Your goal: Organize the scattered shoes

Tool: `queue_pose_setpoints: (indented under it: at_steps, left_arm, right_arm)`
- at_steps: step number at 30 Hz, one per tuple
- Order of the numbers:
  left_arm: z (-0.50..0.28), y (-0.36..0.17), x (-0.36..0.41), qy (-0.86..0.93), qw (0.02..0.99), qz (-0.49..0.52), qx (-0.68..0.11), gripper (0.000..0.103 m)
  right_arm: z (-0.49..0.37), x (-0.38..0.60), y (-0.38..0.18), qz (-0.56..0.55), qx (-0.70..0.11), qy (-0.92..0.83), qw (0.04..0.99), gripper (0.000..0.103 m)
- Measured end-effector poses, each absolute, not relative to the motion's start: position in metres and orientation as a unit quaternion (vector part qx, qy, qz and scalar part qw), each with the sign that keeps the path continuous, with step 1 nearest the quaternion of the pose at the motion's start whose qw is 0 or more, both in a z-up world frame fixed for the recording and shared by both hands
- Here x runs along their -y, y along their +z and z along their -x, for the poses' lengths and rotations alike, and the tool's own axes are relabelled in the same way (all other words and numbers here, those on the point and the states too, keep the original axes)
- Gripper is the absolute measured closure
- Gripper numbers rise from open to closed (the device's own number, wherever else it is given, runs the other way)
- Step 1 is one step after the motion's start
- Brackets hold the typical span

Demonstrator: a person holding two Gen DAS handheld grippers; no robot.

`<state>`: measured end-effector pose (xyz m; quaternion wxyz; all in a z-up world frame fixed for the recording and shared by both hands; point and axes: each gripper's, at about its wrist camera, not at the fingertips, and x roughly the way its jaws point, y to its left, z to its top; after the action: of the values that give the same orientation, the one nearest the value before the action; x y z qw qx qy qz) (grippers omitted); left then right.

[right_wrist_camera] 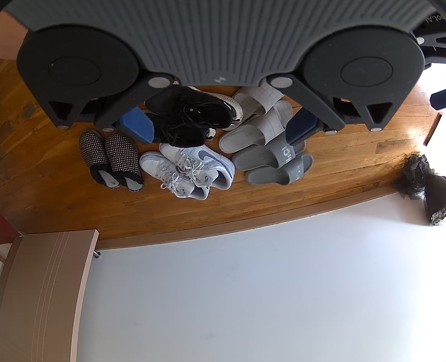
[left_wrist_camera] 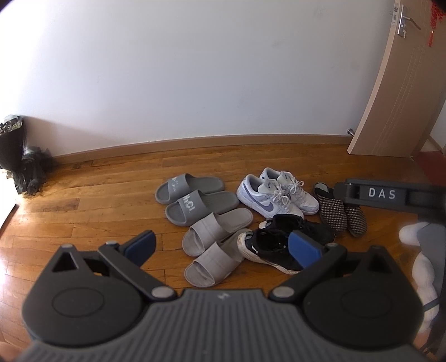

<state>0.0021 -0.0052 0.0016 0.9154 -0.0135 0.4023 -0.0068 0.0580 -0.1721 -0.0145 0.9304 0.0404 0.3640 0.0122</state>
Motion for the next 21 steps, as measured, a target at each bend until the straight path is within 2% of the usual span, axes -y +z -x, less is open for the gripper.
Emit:
queue_pose_setpoints:
  at_steps: [21]
  left_arm:
    - [0.003, 0.004, 0.000, -0.011, 0.917, 0.015, -0.399, 0.000]
  right_arm:
    - [-0.063, 0.172, -0.010, -0.044, -0.363, 0.014, 0.930, 0.001]
